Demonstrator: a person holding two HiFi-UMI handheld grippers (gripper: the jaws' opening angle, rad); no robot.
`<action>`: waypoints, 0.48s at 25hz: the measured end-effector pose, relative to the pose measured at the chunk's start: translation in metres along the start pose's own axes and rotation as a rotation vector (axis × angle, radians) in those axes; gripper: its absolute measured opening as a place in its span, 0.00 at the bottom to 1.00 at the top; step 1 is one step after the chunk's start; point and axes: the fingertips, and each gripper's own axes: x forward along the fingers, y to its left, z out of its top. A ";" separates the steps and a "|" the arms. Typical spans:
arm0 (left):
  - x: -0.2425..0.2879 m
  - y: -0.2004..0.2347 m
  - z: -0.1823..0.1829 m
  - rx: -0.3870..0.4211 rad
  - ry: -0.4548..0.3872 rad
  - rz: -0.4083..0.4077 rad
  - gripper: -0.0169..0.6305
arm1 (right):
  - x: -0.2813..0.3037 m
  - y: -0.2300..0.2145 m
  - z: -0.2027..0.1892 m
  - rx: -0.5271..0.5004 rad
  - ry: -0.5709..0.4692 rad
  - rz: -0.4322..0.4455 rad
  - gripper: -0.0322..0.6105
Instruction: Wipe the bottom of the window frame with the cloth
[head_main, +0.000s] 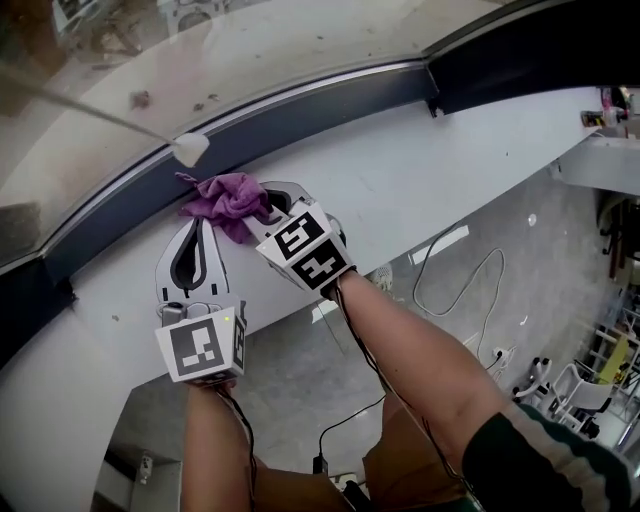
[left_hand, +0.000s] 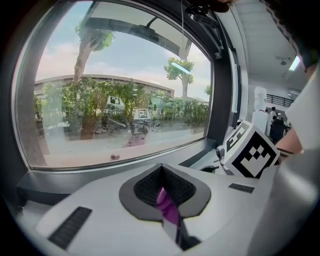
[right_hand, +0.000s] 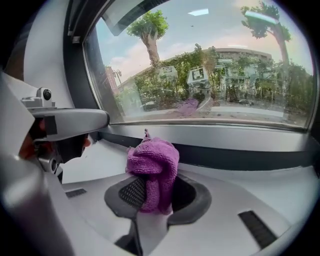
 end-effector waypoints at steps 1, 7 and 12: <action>0.006 -0.008 0.001 0.003 0.000 -0.007 0.04 | -0.005 -0.008 -0.002 0.002 -0.002 -0.003 0.22; 0.005 -0.023 0.003 0.019 -0.006 -0.036 0.04 | -0.025 -0.017 0.002 0.000 -0.022 -0.029 0.22; 0.023 -0.053 0.006 0.032 -0.009 -0.061 0.04 | -0.043 -0.045 -0.008 0.014 -0.033 -0.048 0.22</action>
